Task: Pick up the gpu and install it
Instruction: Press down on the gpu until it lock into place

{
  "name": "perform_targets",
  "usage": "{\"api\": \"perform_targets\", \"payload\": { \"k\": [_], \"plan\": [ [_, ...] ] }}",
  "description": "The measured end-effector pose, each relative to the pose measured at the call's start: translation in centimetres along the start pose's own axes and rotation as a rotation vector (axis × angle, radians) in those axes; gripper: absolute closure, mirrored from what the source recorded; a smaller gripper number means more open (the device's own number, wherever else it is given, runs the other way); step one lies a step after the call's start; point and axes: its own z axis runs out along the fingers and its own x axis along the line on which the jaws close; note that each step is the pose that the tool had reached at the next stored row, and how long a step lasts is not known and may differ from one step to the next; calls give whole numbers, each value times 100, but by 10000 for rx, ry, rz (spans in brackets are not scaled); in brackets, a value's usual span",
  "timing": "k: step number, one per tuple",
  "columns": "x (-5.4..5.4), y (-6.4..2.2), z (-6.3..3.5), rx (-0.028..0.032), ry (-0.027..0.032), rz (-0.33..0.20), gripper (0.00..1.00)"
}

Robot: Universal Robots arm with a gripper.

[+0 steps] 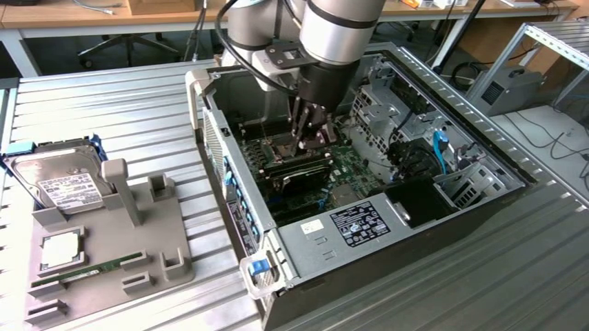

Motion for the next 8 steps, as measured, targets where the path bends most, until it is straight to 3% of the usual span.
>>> {"api": "perform_targets", "payload": {
  "k": [8],
  "plan": [
    [1, -50, -1, 0, 0, 0, 89]
  ]
}}
